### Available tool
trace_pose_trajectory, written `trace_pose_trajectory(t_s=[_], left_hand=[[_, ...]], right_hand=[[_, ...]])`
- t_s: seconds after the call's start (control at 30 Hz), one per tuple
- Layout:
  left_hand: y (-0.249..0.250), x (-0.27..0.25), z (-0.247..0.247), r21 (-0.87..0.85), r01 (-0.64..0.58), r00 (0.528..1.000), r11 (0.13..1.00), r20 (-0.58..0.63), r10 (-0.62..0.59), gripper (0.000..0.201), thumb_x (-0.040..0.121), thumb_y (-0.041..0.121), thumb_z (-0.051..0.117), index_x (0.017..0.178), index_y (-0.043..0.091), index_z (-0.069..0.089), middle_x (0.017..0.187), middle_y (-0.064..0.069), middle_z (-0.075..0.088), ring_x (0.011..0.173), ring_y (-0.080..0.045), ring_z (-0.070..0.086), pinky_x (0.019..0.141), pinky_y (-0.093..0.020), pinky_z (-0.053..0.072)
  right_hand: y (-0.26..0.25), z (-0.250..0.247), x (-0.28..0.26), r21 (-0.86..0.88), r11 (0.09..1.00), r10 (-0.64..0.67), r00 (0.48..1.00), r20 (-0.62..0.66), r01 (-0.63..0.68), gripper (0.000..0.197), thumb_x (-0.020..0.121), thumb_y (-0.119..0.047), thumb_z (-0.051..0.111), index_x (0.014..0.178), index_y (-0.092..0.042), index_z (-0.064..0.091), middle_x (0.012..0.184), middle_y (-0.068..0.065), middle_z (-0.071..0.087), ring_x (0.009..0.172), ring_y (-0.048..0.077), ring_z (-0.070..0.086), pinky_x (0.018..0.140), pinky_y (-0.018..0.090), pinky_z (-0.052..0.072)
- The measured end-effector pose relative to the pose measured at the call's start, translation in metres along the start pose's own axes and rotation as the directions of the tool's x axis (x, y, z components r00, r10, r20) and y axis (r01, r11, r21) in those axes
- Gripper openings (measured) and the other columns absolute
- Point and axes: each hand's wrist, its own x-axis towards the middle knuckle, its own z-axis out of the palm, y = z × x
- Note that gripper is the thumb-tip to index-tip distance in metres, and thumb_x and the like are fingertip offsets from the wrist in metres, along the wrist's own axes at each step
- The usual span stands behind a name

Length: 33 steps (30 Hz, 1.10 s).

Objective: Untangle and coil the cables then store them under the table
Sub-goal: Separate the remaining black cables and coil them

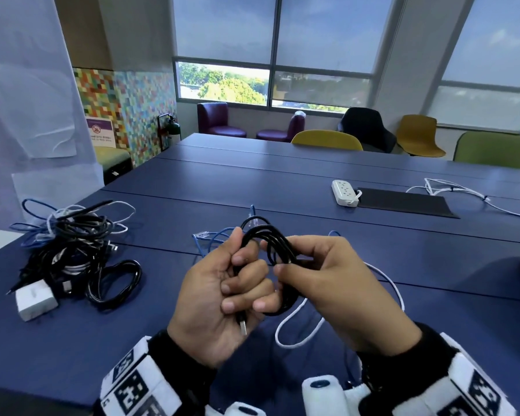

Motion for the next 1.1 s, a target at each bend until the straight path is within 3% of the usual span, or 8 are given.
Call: trace_pose_trajectory(t_s=[0.1, 0.27, 0.53, 0.7, 0.8, 0.9, 1.0, 1.1], left_hand=[[-0.006, 0.001, 0.013, 0.21, -0.118, 0.974, 0.97, -0.168, 0.155, 0.042, 0.098, 0.039, 0.042, 0.063, 0.016, 0.04, 0.041, 0.007, 0.021, 0.031, -0.007, 0.022, 0.046, -0.026, 0.039], [-0.01, 0.004, 0.016, 0.452, -0.178, 0.933, 0.874, -0.204, 0.296, 0.038, 0.092, 0.041, 0.042, 0.067, 0.013, 0.038, 0.048, 0.005, 0.019, 0.035, -0.01, 0.024, 0.049, -0.029, 0.041], [-0.008, 0.003, 0.011, 0.445, -0.148, 0.909, 0.883, -0.292, 0.299, 0.036, 0.088, 0.042, 0.048, 0.069, 0.013, 0.04, 0.059, -0.004, 0.009, 0.03, -0.006, 0.022, 0.044, -0.026, 0.033], [-0.006, 0.005, 0.006, 0.42, -0.162, 0.896, 0.893, -0.317, 0.312, 0.038, 0.094, 0.04, 0.045, 0.067, 0.014, 0.04, 0.059, -0.001, 0.011, 0.033, -0.007, 0.017, 0.04, -0.024, 0.031], [0.0, 0.006, 0.005, 0.419, -0.181, 0.886, 0.89, -0.323, 0.332, 0.039, 0.097, 0.039, 0.043, 0.066, 0.015, 0.04, 0.051, 0.005, 0.016, 0.033, -0.006, 0.016, 0.04, -0.024, 0.03], [0.001, 0.006, 0.004, 0.442, -0.195, 0.879, 0.875, -0.316, 0.356, 0.039, 0.097, 0.039, 0.043, 0.067, 0.015, 0.039, 0.05, 0.005, 0.016, 0.033, -0.006, 0.016, 0.04, -0.024, 0.03], [0.001, 0.007, 0.005, 0.514, -0.211, 0.871, 0.831, -0.287, 0.398, 0.038, 0.098, 0.039, 0.042, 0.068, 0.015, 0.039, 0.049, 0.005, 0.018, 0.034, -0.007, 0.015, 0.041, -0.025, 0.031], [0.001, 0.01, 0.007, 0.652, -0.217, 0.84, 0.727, -0.255, 0.479, 0.039, 0.101, 0.036, 0.038, 0.069, 0.014, 0.035, 0.05, 0.004, 0.018, 0.036, -0.009, 0.015, 0.042, -0.026, 0.032]], right_hand=[[-0.003, 0.003, 0.0, -0.106, 0.994, -0.055, 0.99, -0.132, 0.041, 0.029, 0.081, 0.004, 0.059, 0.086, -0.018, 0.078, 0.097, 0.012, 0.06, 0.067, 0.045, 0.062, 0.056, 0.038, 0.057], [-0.014, 0.003, -0.006, -0.333, 0.936, -0.164, 0.979, -0.124, 0.115, 0.023, 0.079, 0.01, 0.067, 0.074, -0.012, 0.073, 0.093, 0.006, 0.049, 0.059, 0.006, 0.054, 0.049, 0.005, 0.042], [-0.016, -0.005, -0.006, -0.483, 0.856, -0.289, 0.944, -0.158, 0.182, 0.05, 0.056, -0.016, 0.093, 0.095, -0.039, 0.071, 0.098, -0.01, 0.054, 0.067, 0.012, 0.056, 0.058, 0.011, 0.042], [-0.011, 0.0, -0.006, -0.281, 0.903, -0.365, 0.926, -0.1, 0.326, 0.031, 0.07, -0.009, 0.086, 0.09, -0.032, 0.079, 0.076, -0.007, 0.056, 0.058, 0.006, 0.044, 0.058, 0.02, 0.039], [-0.013, -0.003, -0.008, 0.082, 0.972, -0.214, 0.974, -0.071, 0.219, 0.012, 0.082, -0.006, 0.073, 0.09, -0.014, 0.078, 0.064, 0.005, 0.065, 0.057, 0.012, 0.055, 0.057, 0.022, 0.047], [-0.02, -0.006, -0.013, 0.185, 0.975, -0.117, 0.992, -0.049, 0.124, 0.018, 0.084, -0.012, 0.062, 0.099, -0.008, 0.071, 0.069, 0.013, 0.072, 0.063, 0.014, 0.066, 0.066, 0.018, 0.052], [-0.022, -0.004, -0.015, 0.187, 0.98, -0.064, 0.998, -0.021, 0.067, 0.016, 0.093, -0.01, 0.056, 0.104, -0.009, 0.067, 0.054, 0.01, 0.062, 0.063, 0.019, 0.066, 0.069, 0.019, 0.052], [-0.02, -0.003, -0.013, 0.206, 0.978, -0.011, 0.992, -0.124, 0.037, 0.024, 0.101, -0.008, 0.045, 0.099, -0.011, 0.069, 0.047, -0.003, 0.037, 0.047, 0.014, 0.04, 0.066, 0.03, 0.046]])
